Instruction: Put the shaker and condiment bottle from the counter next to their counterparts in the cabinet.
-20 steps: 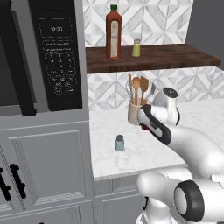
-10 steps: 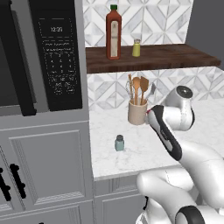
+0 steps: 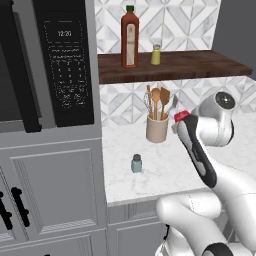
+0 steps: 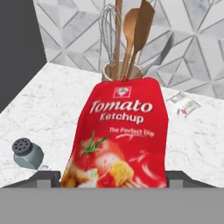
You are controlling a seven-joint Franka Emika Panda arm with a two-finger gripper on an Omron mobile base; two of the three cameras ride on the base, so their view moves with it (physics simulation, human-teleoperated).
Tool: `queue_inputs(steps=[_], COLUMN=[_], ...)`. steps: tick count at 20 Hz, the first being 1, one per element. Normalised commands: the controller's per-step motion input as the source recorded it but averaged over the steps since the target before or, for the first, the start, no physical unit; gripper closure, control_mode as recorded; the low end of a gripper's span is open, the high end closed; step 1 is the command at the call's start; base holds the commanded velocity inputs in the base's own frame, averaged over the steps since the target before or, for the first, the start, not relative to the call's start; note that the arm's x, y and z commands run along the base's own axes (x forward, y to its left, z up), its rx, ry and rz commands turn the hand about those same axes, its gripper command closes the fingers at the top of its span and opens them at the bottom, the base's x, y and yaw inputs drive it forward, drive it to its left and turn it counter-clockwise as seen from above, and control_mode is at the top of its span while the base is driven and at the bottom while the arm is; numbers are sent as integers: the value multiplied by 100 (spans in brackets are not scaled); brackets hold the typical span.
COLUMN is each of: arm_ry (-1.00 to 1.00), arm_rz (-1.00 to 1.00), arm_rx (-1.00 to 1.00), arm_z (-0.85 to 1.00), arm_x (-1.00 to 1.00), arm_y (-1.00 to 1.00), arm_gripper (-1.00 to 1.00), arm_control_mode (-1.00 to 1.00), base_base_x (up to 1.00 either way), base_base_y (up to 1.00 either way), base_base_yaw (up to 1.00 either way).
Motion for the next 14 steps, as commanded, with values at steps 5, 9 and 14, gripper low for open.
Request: queue_inputs(steps=[5, 9, 14], arm_ry=[0, -1, -5], arm_rz=[0, -4, -2], arm_rx=[0, -1, 0], arm_z=[62, 51, 52], arm_x=[-3, -27, -22], arm_y=[-16, -43, -32], arm_gripper=[100, 100, 100], arm_control_mode=[-100, -100, -100], base_base_x=[0, 0, 0], base_base_y=[0, 0, 0], base_base_yaw=[0, 0, 0])
